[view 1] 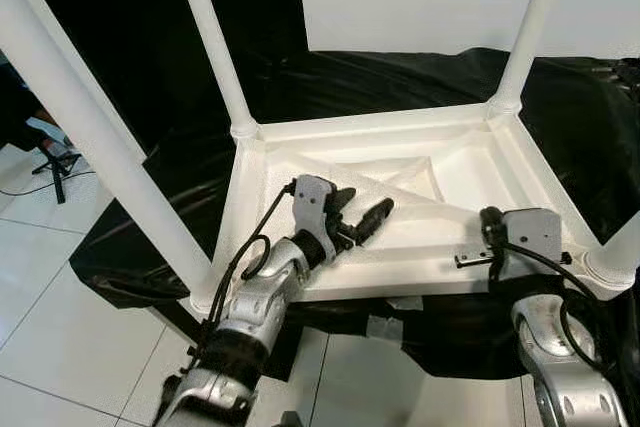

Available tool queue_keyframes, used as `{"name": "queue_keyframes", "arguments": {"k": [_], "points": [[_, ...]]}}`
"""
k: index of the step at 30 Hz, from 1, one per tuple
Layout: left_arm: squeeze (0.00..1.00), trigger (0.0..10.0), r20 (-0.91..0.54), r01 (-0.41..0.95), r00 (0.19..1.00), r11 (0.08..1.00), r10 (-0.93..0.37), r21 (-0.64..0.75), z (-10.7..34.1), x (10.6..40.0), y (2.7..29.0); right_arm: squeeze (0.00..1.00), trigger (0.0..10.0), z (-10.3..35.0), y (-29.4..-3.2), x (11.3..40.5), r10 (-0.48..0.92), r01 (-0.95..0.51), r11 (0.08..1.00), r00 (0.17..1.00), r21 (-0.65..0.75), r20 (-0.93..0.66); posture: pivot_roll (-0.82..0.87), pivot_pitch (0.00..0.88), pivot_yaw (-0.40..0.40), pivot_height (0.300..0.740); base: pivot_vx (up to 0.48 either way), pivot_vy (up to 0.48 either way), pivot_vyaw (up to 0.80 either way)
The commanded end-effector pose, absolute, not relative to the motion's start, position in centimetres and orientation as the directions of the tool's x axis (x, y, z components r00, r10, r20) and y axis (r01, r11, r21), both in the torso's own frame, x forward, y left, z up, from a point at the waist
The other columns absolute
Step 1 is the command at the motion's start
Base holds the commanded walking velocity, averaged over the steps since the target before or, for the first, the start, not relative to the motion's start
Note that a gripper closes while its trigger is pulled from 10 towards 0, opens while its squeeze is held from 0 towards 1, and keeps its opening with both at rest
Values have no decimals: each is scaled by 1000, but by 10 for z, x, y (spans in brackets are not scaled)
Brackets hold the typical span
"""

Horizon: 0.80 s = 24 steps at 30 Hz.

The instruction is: Building children table

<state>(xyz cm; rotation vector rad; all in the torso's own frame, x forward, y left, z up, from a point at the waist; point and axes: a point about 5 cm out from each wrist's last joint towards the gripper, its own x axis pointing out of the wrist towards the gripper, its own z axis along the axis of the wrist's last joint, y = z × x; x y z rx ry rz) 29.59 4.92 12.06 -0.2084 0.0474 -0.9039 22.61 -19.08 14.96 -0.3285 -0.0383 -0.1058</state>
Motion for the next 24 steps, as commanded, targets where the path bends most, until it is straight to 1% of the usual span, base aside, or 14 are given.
{"name": "queue_keyframes", "arguments": {"k": [1,2,3,4,5,6,9,11,12,14,17,19,22,24], "points": [[0,10000,118,989,-5,-22,-993,-147,124,262,43,0,10000,151,-192,225,-107,117,945,993,-307,52,15,0,82,740,0,0,0],[0,10000,118,989,-5,-22,-993,-147,124,262,43,0,10000,151,-192,225,-107,117,945,993,-307,52,15,0,82,740,0,0,0],[0,10000,96,985,-61,-76,-993,-157,122,256,46,0,10000,153,-193,225,-110,121,945,993,-305,51,14,0,82,740,0,0,0],[0,10000,83,981,-95,-108,-992,-164,120,253,48,0,10000,153,-193,225,-112,122,945,992,-303,50,14,0,82,740,0,0,0],[0,10000,83,981,-95,-108,-992,-164,120,253,48,0,10000,153,-193,225,-112,122,945,992,-303,50,14,0,82,740,0,0,0],[0,10000,70,976,-128,-139,-989,-169,119,249,50,0,10000,153,-194,225,-113,122,945,992,-305,47,15,0,81,740,0,0,0],[0,10000,59,971,-153,-161,-986,-174,119,246,53,0,10000,153,-194,225,-112,120,945,993,-305,42,16,0,79,740,0,0,0],[0,10000,11,959,-218,-217,-976,-185,117,239,59,0,10000,153,-194,227,-113,118,944,993,-307,34,20,0,76,740,0,0,0],[0,10000,11,959,-218,-217,-976,-185,117,239,59,0,10000,153,-194,227,-113,118,944,993,-307,34,20,0,76,740,0,0,0],[0,10000,-1,948,-251,-246,-968,-201,119,234,64,0,10000,153,-195,228,-115,118,946,993,-303,27,23,0,73,740,0,0,0],[0,10000,1,945,-256,-251,-967,-208,121,232,65,0,10000,153,-195,228,-116,118,946,993,-300,25,23,0,73,740,0,0,0],[0,10000,25,937,-276,-275,-961,-214,128,229,69,0,10000,151,-196,228,-120,119,948,993,-296,14,24,0,69,740,0,0,0],[0,10000,25,934,-287,-285,-958,-213,130,227,70,0,10000,150,-196,229,-123,120,948,992,-295,9,24,0,69,740,0,0,0],[0,10000,-5,916,-343,-333,-939,-224,126,220,71,0,10000,149,-197,229,-126,122,947,992,-298,4,25,0,68,740,0,0,0]]}}
